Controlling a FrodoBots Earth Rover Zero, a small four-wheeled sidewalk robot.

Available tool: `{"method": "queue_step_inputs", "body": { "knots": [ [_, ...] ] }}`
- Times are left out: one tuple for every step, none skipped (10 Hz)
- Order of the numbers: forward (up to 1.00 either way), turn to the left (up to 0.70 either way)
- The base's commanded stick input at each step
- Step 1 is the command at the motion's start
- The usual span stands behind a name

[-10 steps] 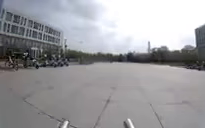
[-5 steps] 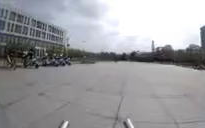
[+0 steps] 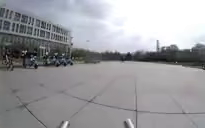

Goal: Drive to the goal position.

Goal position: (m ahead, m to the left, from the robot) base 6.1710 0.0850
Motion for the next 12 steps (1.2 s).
{"method": "queue_step_inputs", "body": {
  "knots": [
    [1.0, 0.0],
    [1.0, 0.0],
    [1.0, 0.0],
    [1.0, 0.0],
    [1.0, 0.0],
    [1.0, 0.0],
    [1.0, 0.0],
    [1.0, 0.0],
    [1.0, 0.0],
    [1.0, 0.0],
    [1.0, 0.0],
    [1.0, 0.0]
  ]
}}
